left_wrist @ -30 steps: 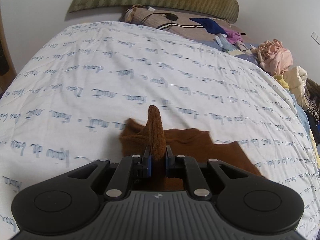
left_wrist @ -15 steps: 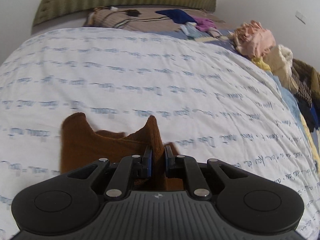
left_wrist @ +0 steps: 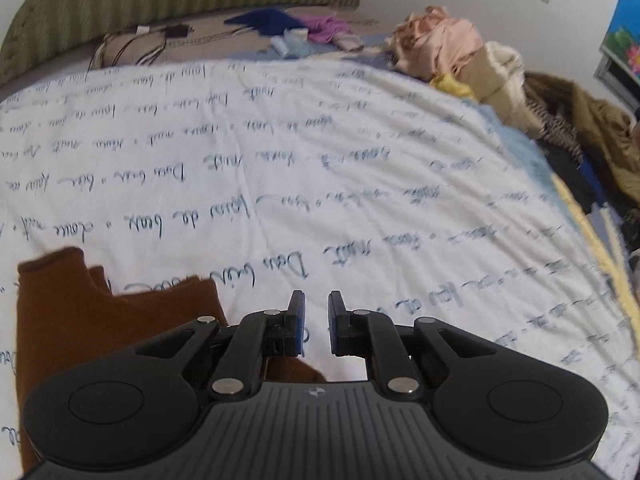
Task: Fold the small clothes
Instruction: 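Carry the held sweater side with the right tool over onto the folded sweater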
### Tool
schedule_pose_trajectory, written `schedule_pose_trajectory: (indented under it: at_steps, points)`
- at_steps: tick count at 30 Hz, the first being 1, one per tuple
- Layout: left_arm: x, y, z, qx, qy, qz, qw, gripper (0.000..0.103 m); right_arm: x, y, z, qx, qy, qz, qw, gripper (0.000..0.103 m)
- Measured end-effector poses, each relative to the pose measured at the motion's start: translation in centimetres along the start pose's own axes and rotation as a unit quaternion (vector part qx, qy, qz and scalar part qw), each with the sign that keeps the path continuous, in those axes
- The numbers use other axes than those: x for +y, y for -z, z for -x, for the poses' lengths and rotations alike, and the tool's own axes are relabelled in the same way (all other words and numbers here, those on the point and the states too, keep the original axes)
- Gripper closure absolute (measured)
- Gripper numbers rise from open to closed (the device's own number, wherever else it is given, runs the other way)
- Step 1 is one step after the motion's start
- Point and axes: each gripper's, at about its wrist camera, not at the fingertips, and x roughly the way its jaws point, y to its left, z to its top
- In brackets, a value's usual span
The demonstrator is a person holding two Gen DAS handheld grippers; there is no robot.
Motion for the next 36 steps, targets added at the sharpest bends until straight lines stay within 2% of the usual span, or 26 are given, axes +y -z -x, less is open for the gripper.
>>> schedule_pose_trajectory:
  at_steps: [4,8,10,12,13,15,16,17,21,23,25,26,27,29,32,34,36]
  points:
    - [2.8,-0.5,3.9,-0.030,0.002,0.017,0.9994,0.091,-0.4,0.1,1.2,-0.027,-0.013,0.005,1.000,0.092]
    - [6.9,1.0,7.7,-0.052,-0.012,0.036,0.9979,0.091,0.4,0.2,3.8,-0.076,-0.008,0.058,0.995,0.092]
    - [8.3,2.7,8.7,-0.055,-0.024,0.034,0.9976,0.091,-0.1,0.2,3.3,-0.050,0.002,0.051,0.997,0.091]
    - [9.3,5.0,9.3,-0.051,-0.027,0.035,0.9977,0.091,-1.7,0.1,1.5,0.009,0.009,0.005,1.000,0.085]
    - [9.7,6.4,9.4,-0.048,-0.025,0.033,0.9980,0.091,-2.4,0.1,1.6,0.015,0.003,-0.013,1.000,0.086]
    - [10.0,8.8,9.7,-0.050,-0.023,0.028,0.9981,0.091,-2.3,-0.7,3.4,-0.007,0.006,-0.002,1.000,0.083]
    - [10.0,9.9,9.6,-0.051,-0.024,0.021,0.9982,0.091,-1.9,-1.3,4.3,-0.026,0.012,0.011,1.000,0.075]
    - [9.9,11.0,9.7,-0.061,-0.028,0.017,0.9976,0.091,-1.8,-2.2,5.0,-0.044,0.019,0.023,0.999,0.073]
    - [8.9,13.6,10.3,-0.103,-0.040,0.005,0.9938,0.091,-1.7,-6.9,4.4,-0.068,-0.005,0.034,0.997,0.073]
    - [8.3,14.3,10.6,-0.125,-0.038,0.006,0.9914,0.091,-0.9,-8.9,2.8,-0.050,-0.046,0.041,0.997,0.073]
    - [7.6,14.7,10.4,-0.141,-0.050,0.005,0.9888,0.091,-0.1,-10.4,0.0,-0.002,-0.096,0.040,0.995,0.073]
    - [7.3,14.8,10.0,-0.144,-0.061,0.000,0.9877,0.091,-0.1,-10.9,-1.8,0.017,-0.104,0.032,0.994,0.073]
    - [7.0,14.8,9.4,-0.141,-0.064,-0.003,0.9879,0.091,-0.1,-11.1,-3.3,0.036,-0.095,0.029,0.994,0.073]
    - [7.1,14.9,8.1,-0.126,-0.051,0.009,0.9906,0.088,-1.2,-11.1,-6.1,0.059,-0.034,0.028,0.997,0.074]
    - [7.0,15.1,6.1,-0.113,-0.047,0.004,0.9924,0.087,-5.2,-10.5,-9.3,0.075,0.025,-0.007,0.997,0.085]
    - [6.3,15.3,5.5,-0.116,-0.058,-0.016,0.9914,0.088,-7.5,-9.8,-9.9,0.067,0.004,-0.034,0.997,0.088]
    - [5.9,15.3,5.2,-0.119,-0.064,-0.026,0.9905,0.087,-7.2,-9.7,-9.8,0.077,0.002,-0.013,0.997,0.088]
